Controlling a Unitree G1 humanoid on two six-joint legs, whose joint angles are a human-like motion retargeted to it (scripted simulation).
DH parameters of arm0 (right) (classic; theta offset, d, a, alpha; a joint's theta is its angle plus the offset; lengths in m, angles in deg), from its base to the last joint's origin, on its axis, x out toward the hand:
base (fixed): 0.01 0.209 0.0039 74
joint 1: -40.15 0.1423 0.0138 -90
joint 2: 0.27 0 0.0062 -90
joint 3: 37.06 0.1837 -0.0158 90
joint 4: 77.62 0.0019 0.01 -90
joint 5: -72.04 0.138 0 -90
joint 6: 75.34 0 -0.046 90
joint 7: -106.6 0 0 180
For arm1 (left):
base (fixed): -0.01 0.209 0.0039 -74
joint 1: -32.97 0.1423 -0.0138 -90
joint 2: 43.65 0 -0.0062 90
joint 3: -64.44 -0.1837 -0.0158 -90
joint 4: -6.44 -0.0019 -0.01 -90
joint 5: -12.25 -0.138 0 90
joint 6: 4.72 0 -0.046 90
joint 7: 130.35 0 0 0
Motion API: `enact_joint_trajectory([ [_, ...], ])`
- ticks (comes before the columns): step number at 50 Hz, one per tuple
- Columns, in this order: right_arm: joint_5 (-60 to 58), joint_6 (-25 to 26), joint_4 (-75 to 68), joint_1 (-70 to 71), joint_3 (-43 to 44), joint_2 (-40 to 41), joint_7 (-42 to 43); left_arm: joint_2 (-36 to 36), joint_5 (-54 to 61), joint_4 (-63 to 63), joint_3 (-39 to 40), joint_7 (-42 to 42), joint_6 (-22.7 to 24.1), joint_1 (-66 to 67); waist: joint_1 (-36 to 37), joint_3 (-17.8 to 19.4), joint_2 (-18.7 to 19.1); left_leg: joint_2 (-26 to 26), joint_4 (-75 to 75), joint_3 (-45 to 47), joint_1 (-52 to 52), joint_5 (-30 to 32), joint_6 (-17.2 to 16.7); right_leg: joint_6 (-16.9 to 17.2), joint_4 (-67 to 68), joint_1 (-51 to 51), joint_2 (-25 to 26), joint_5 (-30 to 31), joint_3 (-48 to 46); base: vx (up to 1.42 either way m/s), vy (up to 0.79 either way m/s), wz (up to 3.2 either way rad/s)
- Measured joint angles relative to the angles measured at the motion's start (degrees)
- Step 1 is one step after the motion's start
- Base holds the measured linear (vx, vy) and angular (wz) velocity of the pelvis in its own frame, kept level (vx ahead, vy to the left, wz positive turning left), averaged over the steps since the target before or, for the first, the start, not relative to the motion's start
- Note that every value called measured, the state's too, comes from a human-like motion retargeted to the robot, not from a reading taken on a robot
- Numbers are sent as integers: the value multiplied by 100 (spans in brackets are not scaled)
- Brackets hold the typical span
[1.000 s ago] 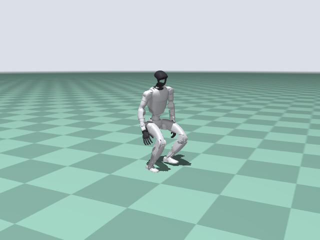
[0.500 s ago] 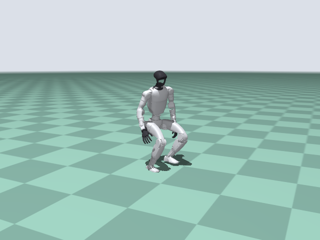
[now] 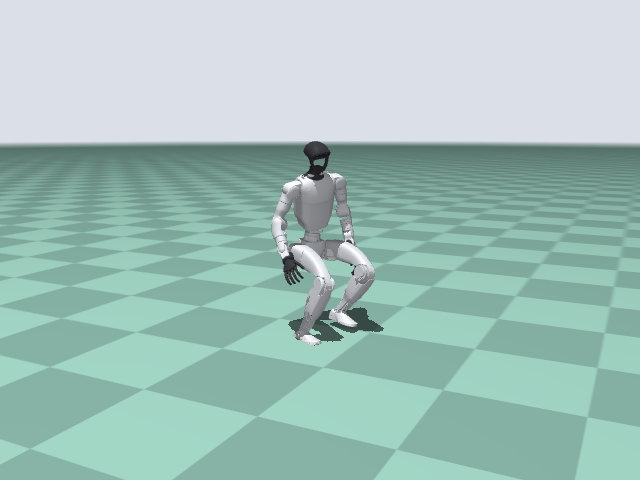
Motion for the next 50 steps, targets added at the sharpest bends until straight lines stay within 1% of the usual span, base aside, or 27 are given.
enact_joint_trajectory([
  [9, -56, -14, 125, -99, -21, 51, 15, 22, 96, 54, 159, 37, 16, 87, -19, -20, -58, -275, 122, -31, 3, -97, -249, 16, -11, 4, 66, 15, 59, 0, 0, 0],
  [18, -50, 27, 75, -125, -77, 136, -46, 30, 189, -30, 263, 31, 10, 129, -27, -64, -130, -517, 211, -44, 28, -317, -421, -3, -59, -11, 100, -24, 94, 0, 0, 0],
  [37, -245, 114, 34, -393, -232, 277, -303, 164, 163, 19, 452, -14, 1, 208, 77, -104, -298, -833, 484, -41, 101, -978, -571, -83, -6, -157, 52, -175, 117, 0, 0, 0],
  [43, -432, 16, 528, -628, -190, 318, -118, 236, 90, 208, 648, 204, 63, 292, 89, -74, -365, -906, 634, -57, 117, -1273, -622, -50, 74, -279, 48, -175, 127, 0, 0, 0],
  [47, -616, -112, 1205, -653, -75, 218, 148, 273, 22, 369, 823, 445, 128, 379, 73, -46, -410, -936, 728, -77, 122, -1479, -649, -12, 129, -385, 50, -153, 116, 0, 0, 0],
  [50, -759, -242, 1878, -659, 57, 119, 385, 295, -38, 490, 965, 656, 180, 440, 12, -34, -443, -981, 744, -83, 38, -1487, -648, 18, 157, -491, 0, -117, 99, 0, 0, 0],
])
